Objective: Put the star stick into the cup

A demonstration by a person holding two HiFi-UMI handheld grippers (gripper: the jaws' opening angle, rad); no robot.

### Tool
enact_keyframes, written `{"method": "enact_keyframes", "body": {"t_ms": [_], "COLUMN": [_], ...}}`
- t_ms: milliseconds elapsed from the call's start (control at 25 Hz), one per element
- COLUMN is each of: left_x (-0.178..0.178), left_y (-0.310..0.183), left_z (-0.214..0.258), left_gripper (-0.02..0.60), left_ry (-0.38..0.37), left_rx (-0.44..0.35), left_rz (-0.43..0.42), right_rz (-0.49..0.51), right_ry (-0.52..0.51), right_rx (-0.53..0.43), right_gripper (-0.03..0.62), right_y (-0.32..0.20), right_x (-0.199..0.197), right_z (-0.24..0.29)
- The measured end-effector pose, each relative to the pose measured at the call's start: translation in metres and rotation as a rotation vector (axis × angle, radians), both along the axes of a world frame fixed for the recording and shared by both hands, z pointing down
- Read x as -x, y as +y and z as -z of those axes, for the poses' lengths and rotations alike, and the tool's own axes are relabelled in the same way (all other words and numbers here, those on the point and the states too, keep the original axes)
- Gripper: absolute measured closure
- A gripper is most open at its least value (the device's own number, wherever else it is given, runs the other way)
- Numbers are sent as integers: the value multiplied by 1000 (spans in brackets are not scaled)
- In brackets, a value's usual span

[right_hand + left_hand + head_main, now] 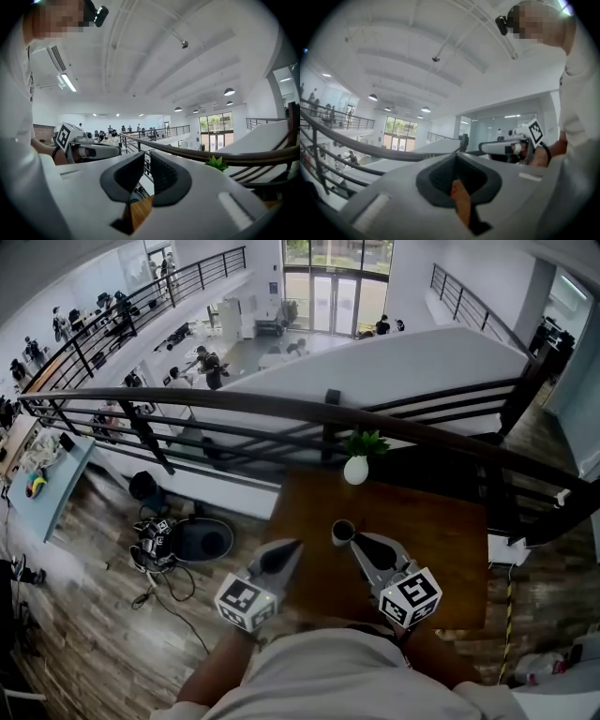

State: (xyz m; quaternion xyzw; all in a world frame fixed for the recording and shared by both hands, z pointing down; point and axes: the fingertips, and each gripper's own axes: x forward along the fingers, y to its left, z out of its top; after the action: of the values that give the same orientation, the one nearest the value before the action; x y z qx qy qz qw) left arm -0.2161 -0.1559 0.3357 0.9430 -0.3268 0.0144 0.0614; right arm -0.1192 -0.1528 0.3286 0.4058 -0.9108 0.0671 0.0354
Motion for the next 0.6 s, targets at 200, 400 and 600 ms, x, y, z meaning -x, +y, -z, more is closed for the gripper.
{"method": "enact_keyframes", "body": {"t_ms": [200, 400, 600], "left_x": [-29, -74, -112], "left_y": [12, 27, 51], "left_z": [9, 15, 10], "left_gripper": [580, 580, 580], "left_ry": [4, 18, 23], "left_rx": [-1, -8, 8], "left_rz": [12, 18, 25], "right_rz": [20, 29, 59], "right_ry": [-8, -14, -25], "right_rx": [-19, -39, -50], "right_gripper": [571, 586, 586], "right_y": [15, 31, 50], "right_x": [-25, -66, -99], "right_z": [11, 18, 14]}}
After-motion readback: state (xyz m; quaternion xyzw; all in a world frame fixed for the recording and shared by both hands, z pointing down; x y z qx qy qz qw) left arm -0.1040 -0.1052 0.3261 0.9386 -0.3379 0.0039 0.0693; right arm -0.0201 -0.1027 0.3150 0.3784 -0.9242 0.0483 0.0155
